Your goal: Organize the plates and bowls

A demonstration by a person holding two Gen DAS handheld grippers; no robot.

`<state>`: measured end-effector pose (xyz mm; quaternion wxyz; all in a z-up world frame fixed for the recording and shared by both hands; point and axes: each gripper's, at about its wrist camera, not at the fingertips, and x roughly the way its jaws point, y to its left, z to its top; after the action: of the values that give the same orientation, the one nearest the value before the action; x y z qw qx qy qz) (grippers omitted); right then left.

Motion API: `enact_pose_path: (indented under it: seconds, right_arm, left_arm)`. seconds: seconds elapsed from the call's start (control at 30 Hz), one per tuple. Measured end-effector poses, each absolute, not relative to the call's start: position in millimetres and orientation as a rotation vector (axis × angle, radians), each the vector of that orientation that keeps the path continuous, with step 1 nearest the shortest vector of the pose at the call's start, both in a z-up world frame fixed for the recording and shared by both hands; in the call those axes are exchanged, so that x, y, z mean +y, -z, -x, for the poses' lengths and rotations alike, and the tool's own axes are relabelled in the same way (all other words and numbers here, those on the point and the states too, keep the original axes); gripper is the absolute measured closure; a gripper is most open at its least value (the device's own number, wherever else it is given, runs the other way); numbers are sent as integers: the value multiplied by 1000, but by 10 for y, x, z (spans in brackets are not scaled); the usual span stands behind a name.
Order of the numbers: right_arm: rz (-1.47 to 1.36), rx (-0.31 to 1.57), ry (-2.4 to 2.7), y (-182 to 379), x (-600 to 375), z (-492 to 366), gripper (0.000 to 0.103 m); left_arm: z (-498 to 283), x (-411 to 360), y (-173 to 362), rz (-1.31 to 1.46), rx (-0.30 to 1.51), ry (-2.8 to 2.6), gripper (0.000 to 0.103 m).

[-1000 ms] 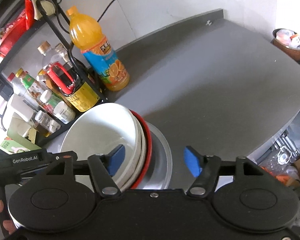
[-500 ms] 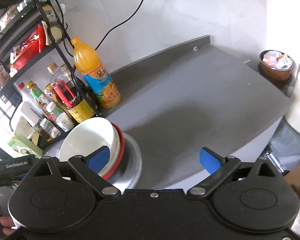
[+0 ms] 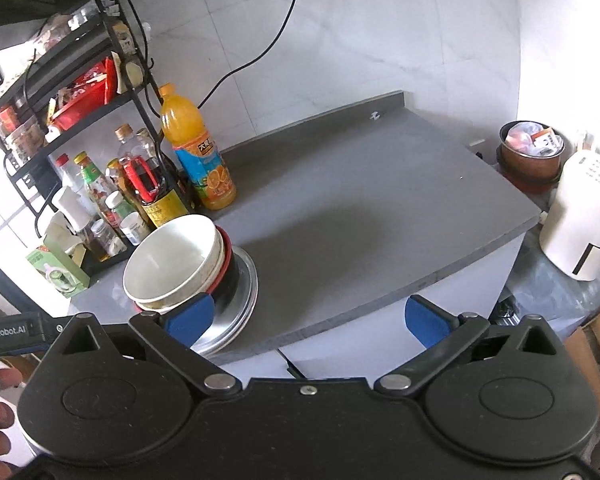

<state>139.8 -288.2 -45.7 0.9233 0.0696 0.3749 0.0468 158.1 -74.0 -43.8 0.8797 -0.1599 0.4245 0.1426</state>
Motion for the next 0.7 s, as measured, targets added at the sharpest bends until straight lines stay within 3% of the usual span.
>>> enact_pose_path:
  seconds: [0.7]
  right_arm:
    - [-127, 679, -39, 282, -2306, -579, 0]
  left_arm:
    - [-812, -639, 235, 238, 827, -169, 1]
